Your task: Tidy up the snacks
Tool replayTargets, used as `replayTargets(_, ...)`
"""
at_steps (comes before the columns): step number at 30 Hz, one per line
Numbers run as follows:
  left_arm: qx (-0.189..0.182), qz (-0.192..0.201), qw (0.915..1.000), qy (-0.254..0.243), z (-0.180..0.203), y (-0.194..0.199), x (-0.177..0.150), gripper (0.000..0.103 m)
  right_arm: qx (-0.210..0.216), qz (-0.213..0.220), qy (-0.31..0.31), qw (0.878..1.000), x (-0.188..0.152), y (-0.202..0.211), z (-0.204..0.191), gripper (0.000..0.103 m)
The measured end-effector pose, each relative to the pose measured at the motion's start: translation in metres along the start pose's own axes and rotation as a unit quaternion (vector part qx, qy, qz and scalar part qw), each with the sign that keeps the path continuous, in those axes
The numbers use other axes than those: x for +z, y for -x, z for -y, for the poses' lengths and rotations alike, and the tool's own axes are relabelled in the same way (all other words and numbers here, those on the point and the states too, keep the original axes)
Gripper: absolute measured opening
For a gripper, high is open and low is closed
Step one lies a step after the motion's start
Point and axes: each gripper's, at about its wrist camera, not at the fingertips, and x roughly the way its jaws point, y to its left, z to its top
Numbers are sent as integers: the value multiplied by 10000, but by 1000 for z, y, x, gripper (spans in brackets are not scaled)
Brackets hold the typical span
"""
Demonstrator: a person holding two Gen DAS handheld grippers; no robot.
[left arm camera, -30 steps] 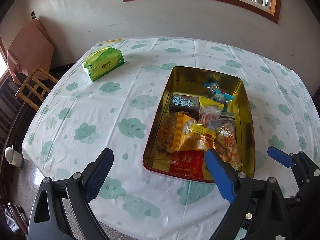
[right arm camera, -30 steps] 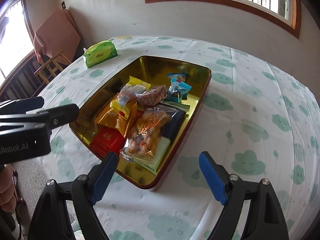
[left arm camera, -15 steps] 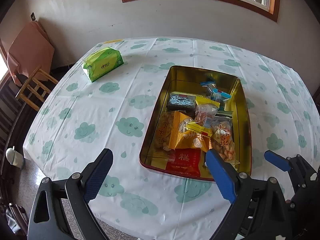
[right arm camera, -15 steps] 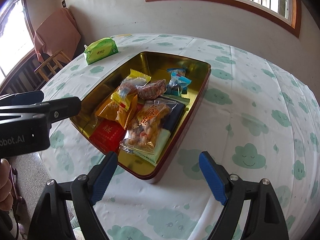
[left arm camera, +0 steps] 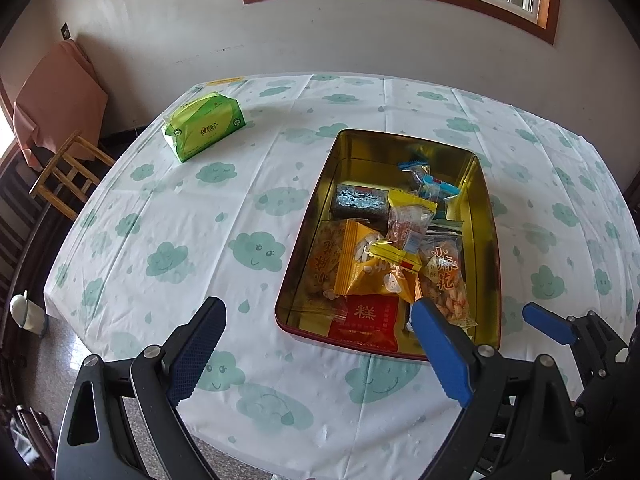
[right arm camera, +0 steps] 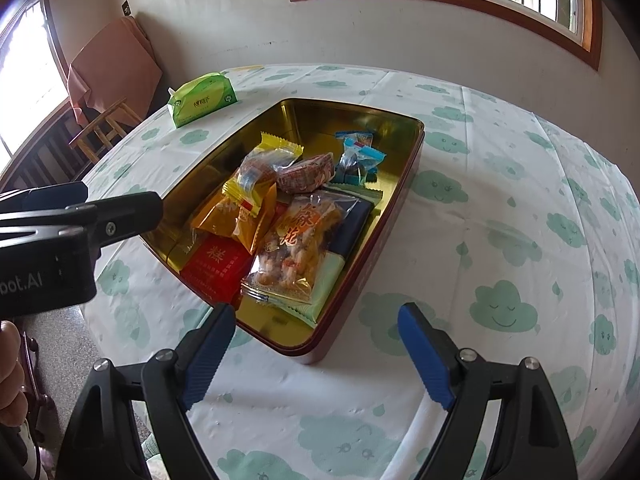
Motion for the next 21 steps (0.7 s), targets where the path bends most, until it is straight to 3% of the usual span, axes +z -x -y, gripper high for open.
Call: replayTargets(21,-87,60,9999,-73,4,3,-1,94,130,-20,-63,9999,-3,1,-2,85)
